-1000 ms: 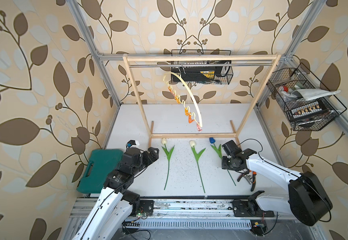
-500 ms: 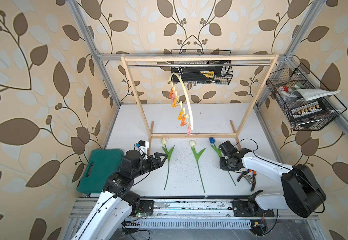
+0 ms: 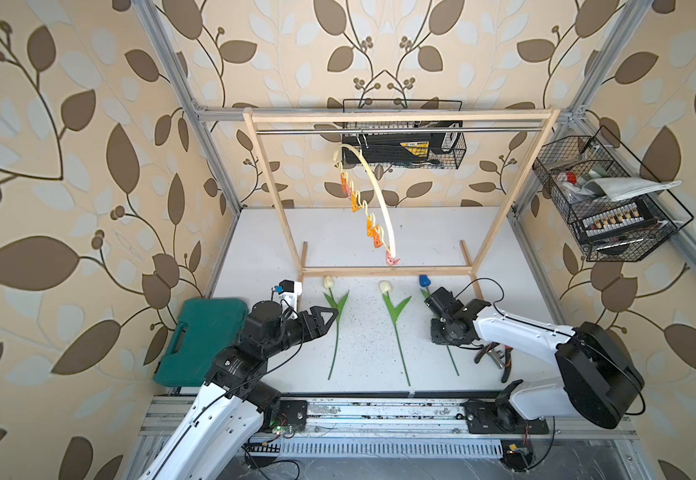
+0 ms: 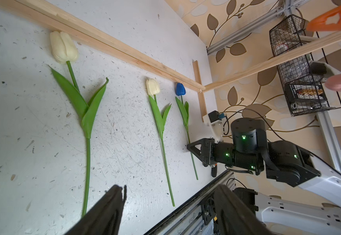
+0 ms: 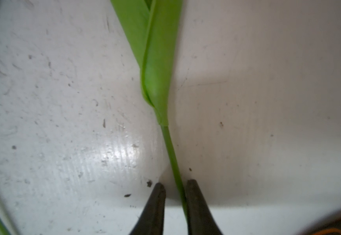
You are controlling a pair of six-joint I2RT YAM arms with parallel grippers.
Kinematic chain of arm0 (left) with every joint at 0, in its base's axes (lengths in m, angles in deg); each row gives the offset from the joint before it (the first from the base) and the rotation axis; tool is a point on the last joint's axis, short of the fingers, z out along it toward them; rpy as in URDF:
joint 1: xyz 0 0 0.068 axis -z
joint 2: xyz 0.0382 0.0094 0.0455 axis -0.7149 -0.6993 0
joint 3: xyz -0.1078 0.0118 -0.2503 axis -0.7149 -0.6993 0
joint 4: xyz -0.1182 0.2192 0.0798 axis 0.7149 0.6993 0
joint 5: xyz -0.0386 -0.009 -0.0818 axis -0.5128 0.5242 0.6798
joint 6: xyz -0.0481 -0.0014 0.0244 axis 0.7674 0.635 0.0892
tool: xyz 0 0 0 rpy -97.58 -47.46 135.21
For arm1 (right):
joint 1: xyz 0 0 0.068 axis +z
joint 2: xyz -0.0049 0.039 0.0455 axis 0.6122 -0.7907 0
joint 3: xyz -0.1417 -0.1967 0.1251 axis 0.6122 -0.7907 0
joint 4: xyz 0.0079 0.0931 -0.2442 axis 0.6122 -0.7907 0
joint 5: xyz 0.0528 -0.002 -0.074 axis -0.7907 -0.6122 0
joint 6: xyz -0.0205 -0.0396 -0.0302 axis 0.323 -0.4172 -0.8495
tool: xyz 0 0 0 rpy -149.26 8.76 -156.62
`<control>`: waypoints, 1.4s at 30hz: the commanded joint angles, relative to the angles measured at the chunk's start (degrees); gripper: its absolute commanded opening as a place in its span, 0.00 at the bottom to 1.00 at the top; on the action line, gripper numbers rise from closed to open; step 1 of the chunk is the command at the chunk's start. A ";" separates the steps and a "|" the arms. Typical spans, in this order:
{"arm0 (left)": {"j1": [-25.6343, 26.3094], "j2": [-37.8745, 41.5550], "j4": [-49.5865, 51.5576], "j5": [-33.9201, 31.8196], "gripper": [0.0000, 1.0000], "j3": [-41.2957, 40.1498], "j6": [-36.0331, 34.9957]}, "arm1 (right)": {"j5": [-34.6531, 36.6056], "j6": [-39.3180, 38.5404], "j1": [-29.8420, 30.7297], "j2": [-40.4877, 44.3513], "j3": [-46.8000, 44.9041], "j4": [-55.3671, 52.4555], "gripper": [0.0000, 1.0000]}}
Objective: Dry the flowers on a clothes hanger
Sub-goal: Pick up the flower at the center of the board.
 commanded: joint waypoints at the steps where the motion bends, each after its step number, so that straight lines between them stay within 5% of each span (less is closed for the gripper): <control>1: 2.35 -0.36 -6.33 -1.38 0.74 -2.08 1.51 | 1.91 3.34 1.75 -1.70 0.06 -0.49 0.09; 3: 4.49 -0.55 -7.01 -3.64 0.73 -2.95 2.04 | 1.89 3.57 2.12 -1.53 0.53 -1.00 0.00; 11: 16.43 -6.49 -11.35 -10.97 0.61 -2.25 1.49 | 1.55 5.11 3.80 8.03 3.31 -6.50 0.00; 17: 28.40 -16.71 -17.77 -17.59 0.57 0.82 -0.64 | -7.36 7.81 3.80 23.23 2.22 -5.20 0.00; 22: 34.03 -26.51 -26.00 -16.43 0.55 3.46 -1.28 | -14.85 15.50 3.36 31.23 -1.74 -0.29 0.00; 31: 37.94 -31.83 -31.27 -14.33 0.49 5.13 -3.82 | -16.10 39.95 3.41 35.47 -8.33 15.11 0.00; 42: 38.19 -38.39 -37.23 -11.18 0.46 5.65 -1.36 | -14.22 46.82 6.75 32.69 -7.86 19.48 0.00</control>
